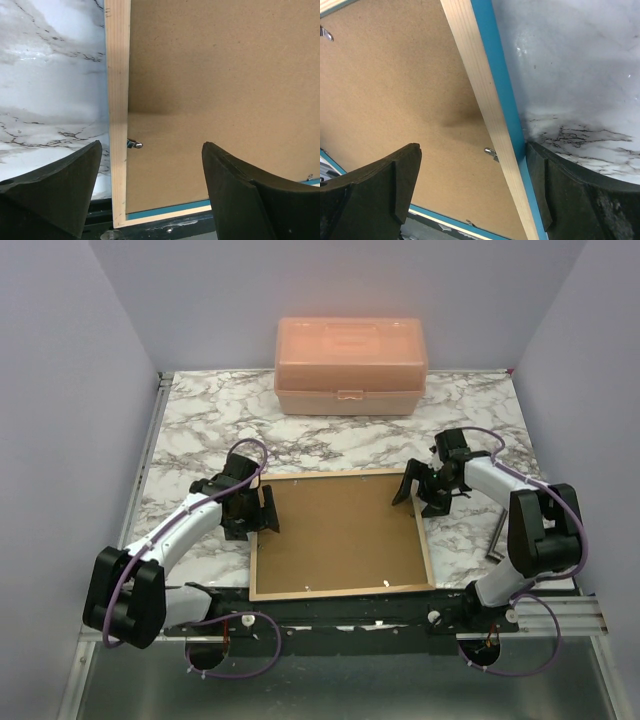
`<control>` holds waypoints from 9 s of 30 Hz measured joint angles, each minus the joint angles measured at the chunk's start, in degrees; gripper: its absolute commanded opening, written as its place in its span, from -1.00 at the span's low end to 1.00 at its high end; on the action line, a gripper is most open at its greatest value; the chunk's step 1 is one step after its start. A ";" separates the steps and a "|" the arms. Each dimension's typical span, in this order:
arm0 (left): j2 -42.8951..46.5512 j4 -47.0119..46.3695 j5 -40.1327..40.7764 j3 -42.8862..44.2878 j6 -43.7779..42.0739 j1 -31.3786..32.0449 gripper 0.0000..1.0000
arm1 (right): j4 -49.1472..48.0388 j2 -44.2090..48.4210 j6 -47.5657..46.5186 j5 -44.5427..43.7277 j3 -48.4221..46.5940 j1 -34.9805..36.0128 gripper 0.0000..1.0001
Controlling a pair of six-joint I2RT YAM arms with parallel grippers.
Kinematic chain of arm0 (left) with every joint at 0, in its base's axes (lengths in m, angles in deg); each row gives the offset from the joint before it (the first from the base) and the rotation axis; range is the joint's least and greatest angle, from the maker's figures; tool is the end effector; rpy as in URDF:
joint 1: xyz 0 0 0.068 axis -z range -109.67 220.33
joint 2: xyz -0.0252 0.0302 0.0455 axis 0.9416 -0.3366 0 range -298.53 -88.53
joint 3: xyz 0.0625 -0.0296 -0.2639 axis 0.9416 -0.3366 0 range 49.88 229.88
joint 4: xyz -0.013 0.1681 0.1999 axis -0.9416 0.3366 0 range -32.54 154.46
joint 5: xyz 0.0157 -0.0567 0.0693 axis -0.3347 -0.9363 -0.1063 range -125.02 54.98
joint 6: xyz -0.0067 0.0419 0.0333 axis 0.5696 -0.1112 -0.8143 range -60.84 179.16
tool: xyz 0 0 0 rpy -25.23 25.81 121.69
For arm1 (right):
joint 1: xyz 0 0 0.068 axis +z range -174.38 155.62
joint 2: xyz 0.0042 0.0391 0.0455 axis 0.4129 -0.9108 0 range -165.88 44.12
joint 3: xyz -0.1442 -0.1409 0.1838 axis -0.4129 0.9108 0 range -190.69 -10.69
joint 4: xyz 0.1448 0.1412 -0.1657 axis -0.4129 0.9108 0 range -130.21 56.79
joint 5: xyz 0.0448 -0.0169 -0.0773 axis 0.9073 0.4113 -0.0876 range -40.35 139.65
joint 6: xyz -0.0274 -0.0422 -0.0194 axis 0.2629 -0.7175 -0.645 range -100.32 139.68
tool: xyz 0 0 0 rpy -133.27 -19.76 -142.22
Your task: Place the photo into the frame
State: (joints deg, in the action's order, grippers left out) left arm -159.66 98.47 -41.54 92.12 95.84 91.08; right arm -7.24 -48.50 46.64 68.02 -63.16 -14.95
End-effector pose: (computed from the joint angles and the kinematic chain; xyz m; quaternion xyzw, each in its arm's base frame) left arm 0.2003 -0.0802 0.1947 -0.1264 0.9750 -0.1328 0.1258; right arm 0.2835 0.0585 0.1619 0.1256 0.9687 0.1953 0.0883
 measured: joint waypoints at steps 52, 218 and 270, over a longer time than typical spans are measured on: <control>3.02 1.40 -1.29 14.58 -8.20 -11.19 0.87 | 4.02 2.75 3.93 -2.73 -2.25 1.86 0.88; 2.14 15.02 50.99 36.48 -44.41 52.24 -1.00 | -55.47 18.16 -53.72 54.14 3.58 13.14 -0.48; 8.07 2.67 17.31 26.45 -10.56 32.61 0.96 | -36.26 17.99 4.04 26.01 5.16 6.10 -0.94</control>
State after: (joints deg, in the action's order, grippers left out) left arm -151.59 101.14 -24.23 118.57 85.29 123.69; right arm -43.50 -30.51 50.68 94.03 -58.00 -8.86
